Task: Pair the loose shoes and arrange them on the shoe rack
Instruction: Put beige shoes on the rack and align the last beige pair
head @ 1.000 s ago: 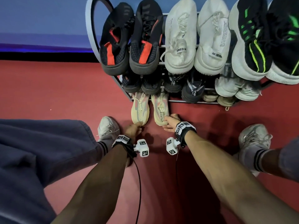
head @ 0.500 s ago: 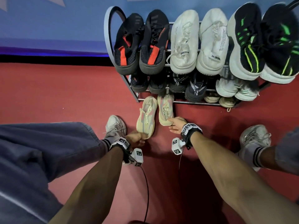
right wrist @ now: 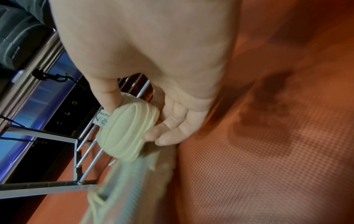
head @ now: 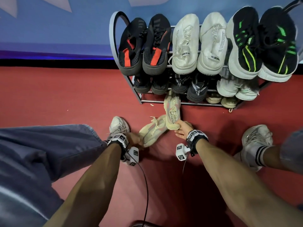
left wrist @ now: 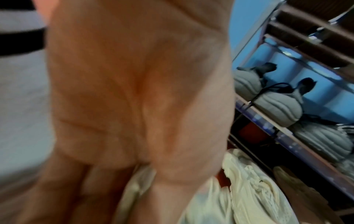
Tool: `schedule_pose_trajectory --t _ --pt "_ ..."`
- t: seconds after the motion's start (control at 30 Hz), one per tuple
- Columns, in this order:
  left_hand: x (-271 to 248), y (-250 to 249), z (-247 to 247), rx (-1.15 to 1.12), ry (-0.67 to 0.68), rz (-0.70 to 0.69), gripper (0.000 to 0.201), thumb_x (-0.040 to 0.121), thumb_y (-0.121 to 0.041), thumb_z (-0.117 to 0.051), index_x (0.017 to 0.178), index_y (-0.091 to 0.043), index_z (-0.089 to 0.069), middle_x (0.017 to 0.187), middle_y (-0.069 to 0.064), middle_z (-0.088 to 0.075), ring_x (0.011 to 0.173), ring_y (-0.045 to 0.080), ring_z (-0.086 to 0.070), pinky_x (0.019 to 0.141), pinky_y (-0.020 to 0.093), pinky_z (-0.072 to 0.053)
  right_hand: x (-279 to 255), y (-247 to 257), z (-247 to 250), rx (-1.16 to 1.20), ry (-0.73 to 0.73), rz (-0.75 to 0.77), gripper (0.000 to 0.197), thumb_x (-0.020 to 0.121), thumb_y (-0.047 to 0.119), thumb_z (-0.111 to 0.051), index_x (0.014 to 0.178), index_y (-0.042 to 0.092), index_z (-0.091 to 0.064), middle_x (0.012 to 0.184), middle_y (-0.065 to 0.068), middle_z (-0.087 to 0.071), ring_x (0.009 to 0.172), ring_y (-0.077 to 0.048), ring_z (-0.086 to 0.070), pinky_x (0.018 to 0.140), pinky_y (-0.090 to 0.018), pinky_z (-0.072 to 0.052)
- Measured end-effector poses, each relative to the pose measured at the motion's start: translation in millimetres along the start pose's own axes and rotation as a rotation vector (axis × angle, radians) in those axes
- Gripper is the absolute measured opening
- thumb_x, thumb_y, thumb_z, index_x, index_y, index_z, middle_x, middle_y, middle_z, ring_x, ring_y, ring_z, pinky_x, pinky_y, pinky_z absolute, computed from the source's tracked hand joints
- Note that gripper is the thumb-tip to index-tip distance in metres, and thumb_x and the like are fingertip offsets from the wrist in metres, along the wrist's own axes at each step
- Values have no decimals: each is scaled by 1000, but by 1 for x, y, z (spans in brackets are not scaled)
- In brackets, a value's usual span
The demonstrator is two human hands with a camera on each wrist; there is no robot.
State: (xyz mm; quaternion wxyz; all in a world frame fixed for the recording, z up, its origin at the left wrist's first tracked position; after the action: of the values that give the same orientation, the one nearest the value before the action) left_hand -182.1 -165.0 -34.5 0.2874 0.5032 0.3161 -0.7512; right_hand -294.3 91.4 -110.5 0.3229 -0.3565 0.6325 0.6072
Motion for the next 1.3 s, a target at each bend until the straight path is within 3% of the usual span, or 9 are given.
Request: schedule_pose_trajectory --t 0.13,0.23,0.37,0.5,0.63,0.83,0.97,1.1,1.3 --pt "-1 -26 15 389 -40 -86 37 97 -27 -55 130 -9 -56 131 16 -62 118 40 -60 97 41 -50 -7 7 3 33 -28 23 24 81 30 -72 99 20 -61 86 -2 -68 63 -16 -60 65 -30 -53" --pt "10 -60 18 232 -227 -279 30 100 -18 -52 124 -5 -62 112 13 -68 98 30 -65 72 18 -50 -10 4 0 3 -6 8 37 78 34 -73 110 19 -61 94 -2 -68 65 -16 -62 67 -30 -56" --pt "27 -88 18 -88 -351 -448 25 94 -1 -54 112 -1 -71 108 15 -71 91 23 -64 86 37 -54 -11 -2 -2 -27 1 7 45 81 30 -71 123 18 -57 105 -5 -71 79 -19 -68 68 -31 -56" --pt "69 -77 -5 -284 -180 -303 25 86 -1 -57 105 -12 -68 92 5 -69 76 17 -63 75 28 -54 -15 -15 -9 -216 115 -15 52 86 38 -71 132 20 -51 123 -4 -66 103 -18 -64 97 -42 -50" --pt "101 -54 -38 -830 70 -196 6 74 14 -55 74 10 -60 74 19 -62 66 31 -62 65 35 -57 -21 -35 -20 -414 183 9 66 85 30 -74 143 24 -44 137 0 -55 121 -18 -53 92 -30 -40" --pt "49 -76 -61 -659 7 -216 8 101 -13 -52 107 -17 -56 92 1 -62 77 17 -61 74 34 -54 -16 -39 -22 -556 86 112 37 77 12 -82 107 13 -60 101 -2 -67 84 -13 -61 59 -12 -47" --pt "50 -100 -66 -588 109 -238 32 106 -12 -41 135 -7 -54 124 21 -64 102 29 -64 60 21 -52 -18 -36 -20 -566 65 106 37 76 4 -80 107 3 -59 96 -5 -65 85 -17 -61 74 -28 -53" --pt "67 -96 -70 -591 55 -200 29 97 -22 -57 124 -14 -67 106 3 -70 74 9 -62 58 18 -53 -15 -40 -18 -560 75 116 40 73 3 -82 101 14 -57 99 -4 -69 78 -13 -62 60 -18 -48" --pt "74 -99 -78 -651 57 -173 44 74 -30 -79 113 -11 -73 107 12 -75 87 26 -73 77 35 -60 -8 -47 -4 -460 82 33 28 70 17 -87 91 21 -69 85 -2 -74 81 -17 -70 74 -33 -59"
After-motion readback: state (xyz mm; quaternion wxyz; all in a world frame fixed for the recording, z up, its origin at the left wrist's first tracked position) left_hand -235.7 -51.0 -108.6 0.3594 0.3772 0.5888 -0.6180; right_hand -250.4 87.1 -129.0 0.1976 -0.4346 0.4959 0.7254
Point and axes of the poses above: each hand's wrist, its own x-axis towards the middle knuckle, its own z-axis out of the back of the hand, y = z × x, the point moved 8 cm from there along x, towards the middle knuckle
